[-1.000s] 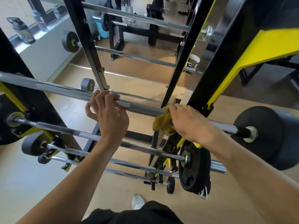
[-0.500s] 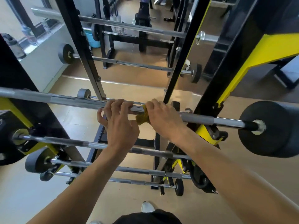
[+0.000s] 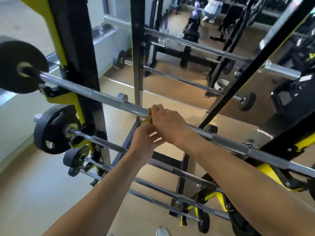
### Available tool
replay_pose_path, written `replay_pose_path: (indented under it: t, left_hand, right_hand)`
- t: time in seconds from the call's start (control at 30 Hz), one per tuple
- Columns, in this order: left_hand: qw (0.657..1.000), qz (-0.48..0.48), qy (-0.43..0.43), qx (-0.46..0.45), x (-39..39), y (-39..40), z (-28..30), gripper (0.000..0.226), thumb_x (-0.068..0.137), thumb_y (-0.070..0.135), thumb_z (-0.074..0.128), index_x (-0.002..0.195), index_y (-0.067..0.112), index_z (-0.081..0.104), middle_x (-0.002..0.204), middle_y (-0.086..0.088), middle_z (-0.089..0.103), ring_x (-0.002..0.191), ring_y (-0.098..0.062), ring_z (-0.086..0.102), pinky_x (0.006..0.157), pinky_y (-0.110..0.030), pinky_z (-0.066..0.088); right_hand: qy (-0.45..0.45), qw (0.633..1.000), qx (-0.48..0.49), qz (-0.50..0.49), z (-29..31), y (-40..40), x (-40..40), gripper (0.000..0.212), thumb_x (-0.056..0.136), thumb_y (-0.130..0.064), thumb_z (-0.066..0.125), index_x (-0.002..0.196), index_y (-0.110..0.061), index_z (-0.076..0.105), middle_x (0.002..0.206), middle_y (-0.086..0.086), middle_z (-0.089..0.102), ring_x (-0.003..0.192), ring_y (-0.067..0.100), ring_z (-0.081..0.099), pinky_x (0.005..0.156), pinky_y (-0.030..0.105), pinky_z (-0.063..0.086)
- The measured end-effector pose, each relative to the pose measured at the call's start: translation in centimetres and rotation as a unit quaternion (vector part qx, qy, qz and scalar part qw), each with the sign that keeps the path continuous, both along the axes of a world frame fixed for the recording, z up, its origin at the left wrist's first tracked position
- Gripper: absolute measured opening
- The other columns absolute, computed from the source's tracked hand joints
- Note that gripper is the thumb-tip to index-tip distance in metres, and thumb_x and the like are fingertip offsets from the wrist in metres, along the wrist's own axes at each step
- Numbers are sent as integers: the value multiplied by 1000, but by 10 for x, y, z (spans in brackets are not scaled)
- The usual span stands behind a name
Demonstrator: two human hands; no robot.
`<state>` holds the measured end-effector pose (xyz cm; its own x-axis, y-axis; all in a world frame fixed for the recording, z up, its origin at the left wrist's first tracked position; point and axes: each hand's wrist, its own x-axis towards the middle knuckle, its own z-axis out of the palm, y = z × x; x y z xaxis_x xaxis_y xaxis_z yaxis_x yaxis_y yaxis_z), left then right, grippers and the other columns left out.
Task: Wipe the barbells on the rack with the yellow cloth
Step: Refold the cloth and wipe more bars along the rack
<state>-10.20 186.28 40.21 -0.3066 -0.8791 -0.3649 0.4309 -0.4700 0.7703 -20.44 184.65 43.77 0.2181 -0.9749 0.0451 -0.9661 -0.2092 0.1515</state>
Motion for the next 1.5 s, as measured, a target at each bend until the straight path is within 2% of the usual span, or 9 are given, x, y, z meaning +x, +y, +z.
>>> replay_pose_path:
  t: [0.17, 0.33, 0.47, 0.67, 0.87, 0.97, 1.13, 1.37, 1.5]
  left_hand:
    - [979, 101, 167, 63, 29, -27, 4, 40, 86, -2, 36, 88, 12, 73, 90, -14, 72, 89, -31, 69, 82, -53, 55]
    - [960, 138, 236, 54, 74, -62, 0, 36, 80, 7, 45, 113, 5, 59, 99, -15, 63, 91, -25, 63, 73, -35, 54]
    - [971, 147, 187, 40, 99, -85, -4, 20, 96, 19, 45, 100, 9, 61, 93, -12, 62, 81, -21, 63, 65, -34, 54]
    - [964, 199, 162, 67, 125, -107, -5, 34, 101, 26, 49, 127, 6, 59, 122, -14, 68, 113, -24, 65, 74, -33, 58]
    - [960, 248, 113, 68, 163, -131, 7, 24, 100, 25, 51, 100, 8, 67, 93, -10, 69, 85, -19, 65, 78, -32, 52]
    - [966, 249, 22, 70, 184, -135, 12, 19, 99, 16, 47, 94, 7, 63, 78, -7, 61, 68, -14, 60, 65, -28, 51]
    - [952, 254, -166, 31, 213, -133, 14, 24, 95, 17, 50, 112, 4, 60, 102, -17, 66, 88, -22, 63, 79, -35, 53]
    - [921, 321, -219, 8, 224, -141, 10, 26, 94, 13, 54, 119, 11, 47, 107, -12, 57, 92, -19, 55, 71, -27, 45]
    - [925, 312, -218, 4, 224, -145, 6, 26, 94, 12, 54, 118, 8, 46, 102, -11, 54, 86, -16, 51, 67, -25, 43]
  right_hand:
    - [-17, 999, -15, 37, -1, -44, 50, 31, 101, -18, 43, 129, -4, 40, 113, 14, 54, 95, 33, 64, 67, 38, 40]
    - [-44, 998, -9, 33, -1, -81, 93, 20, 100, -16, 41, 117, -7, 43, 110, 16, 55, 92, 36, 65, 65, 40, 38]
    - [-30, 998, -16, 47, -2, -102, 117, 19, 101, -13, 37, 117, -6, 44, 110, 16, 57, 92, 37, 65, 64, 40, 37]
    - [-43, 997, -12, 56, 0, -130, 158, 21, 101, -14, 38, 119, -6, 44, 111, 15, 57, 95, 37, 64, 64, 39, 35]
    - [-59, 996, -41, 47, 1, -161, 204, 28, 104, -24, 34, 121, -6, 45, 117, 16, 57, 96, 35, 65, 63, 37, 36]
    - [-73, 994, -72, 30, -6, -168, 224, 23, 103, -18, 37, 120, -7, 46, 115, 14, 59, 95, 32, 66, 63, 35, 39]
    - [-96, 990, -101, 16, -10, -171, 241, 28, 99, -18, 51, 124, -8, 46, 116, 15, 58, 100, 30, 63, 71, 36, 50]
    - [-264, 950, -163, 30, -21, -167, 235, 36, 94, -18, 66, 129, -12, 64, 103, 6, 65, 88, 24, 66, 72, 34, 57]
    - [-335, 918, -203, 67, -23, -170, 231, 27, 85, -8, 74, 111, -10, 75, 92, 4, 68, 86, 19, 60, 66, 31, 55]
